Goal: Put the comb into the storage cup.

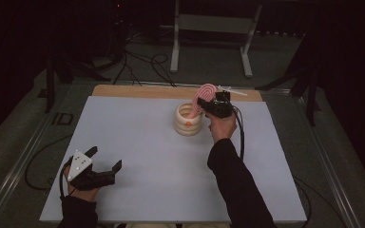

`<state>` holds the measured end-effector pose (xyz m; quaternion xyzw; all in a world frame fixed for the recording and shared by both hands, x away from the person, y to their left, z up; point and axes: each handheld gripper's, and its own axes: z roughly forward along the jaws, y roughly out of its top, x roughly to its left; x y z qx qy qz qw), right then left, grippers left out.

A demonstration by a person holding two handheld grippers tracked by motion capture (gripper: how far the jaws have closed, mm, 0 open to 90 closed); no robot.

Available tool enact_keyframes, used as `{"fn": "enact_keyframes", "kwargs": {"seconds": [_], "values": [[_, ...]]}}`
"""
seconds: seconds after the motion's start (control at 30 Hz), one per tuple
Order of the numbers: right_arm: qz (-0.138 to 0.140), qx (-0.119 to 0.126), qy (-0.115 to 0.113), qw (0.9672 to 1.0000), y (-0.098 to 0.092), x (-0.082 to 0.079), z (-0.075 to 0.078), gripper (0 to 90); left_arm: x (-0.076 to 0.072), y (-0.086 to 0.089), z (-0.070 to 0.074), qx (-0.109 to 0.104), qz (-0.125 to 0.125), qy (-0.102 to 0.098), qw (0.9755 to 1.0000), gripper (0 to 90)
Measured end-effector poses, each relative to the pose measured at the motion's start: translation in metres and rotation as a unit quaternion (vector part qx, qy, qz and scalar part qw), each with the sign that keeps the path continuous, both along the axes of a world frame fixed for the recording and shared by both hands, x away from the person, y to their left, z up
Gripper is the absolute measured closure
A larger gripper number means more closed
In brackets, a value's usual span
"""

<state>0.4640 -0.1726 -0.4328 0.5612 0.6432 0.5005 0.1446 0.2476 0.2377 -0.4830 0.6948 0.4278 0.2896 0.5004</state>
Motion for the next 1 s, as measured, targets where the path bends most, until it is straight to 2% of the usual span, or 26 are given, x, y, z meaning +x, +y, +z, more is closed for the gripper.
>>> {"fn": "enact_keyframes", "kwargs": {"seconds": [0.37, 0.67, 0.73, 0.8, 0.87, 0.9, 1.0], "values": [[0.008, -0.003, 0.006, 0.9999, -0.0038, 0.0008, -0.0018, 56.2, 0.0001, -0.0001, -0.0002, 0.0, 0.0, 0.0, 1.0, 0.3], [0.015, -0.026, 0.006, 0.9995, -0.0067, 0.0004, -0.0006, 52.9, 0.0001, -0.0002, -0.0004, 0.001, 0.001, 0.001, 1.0, 0.4], [0.02, -0.039, 0.006, 0.999, -0.0075, -0.0001, -0.0001, 47.4, 0.0001, -0.0003, -0.0005, 0.001, 0.0, 0.001, 1.0, 0.3], [0.023, -0.041, 0.01, 0.9988, -0.0087, -0.0001, 0.0001, 39.4, 0.0002, -0.0004, -0.0005, 0.001, 0.0, 0.002, 1.0, 0.3], [0.025, -0.041, 0.011, 0.9988, -0.0092, -0.0001, 0.0, 35.9, 0.0002, -0.0006, -0.0006, 0.001, 0.0, 0.002, 1.0, 0.4], [0.026, -0.045, 0.012, 0.9986, -0.0101, -0.0003, 0.0002, 30.0, 0.0002, -0.0006, -0.0006, 0.002, 0.0, 0.001, 1.0, 0.4], [0.028, -0.045, 0.012, 0.9985, -0.0107, -0.0005, 0.0004, 28.4, 0.0002, -0.0006, -0.0006, 0.001, 0.0, 0.001, 1.0, 0.3]]}}
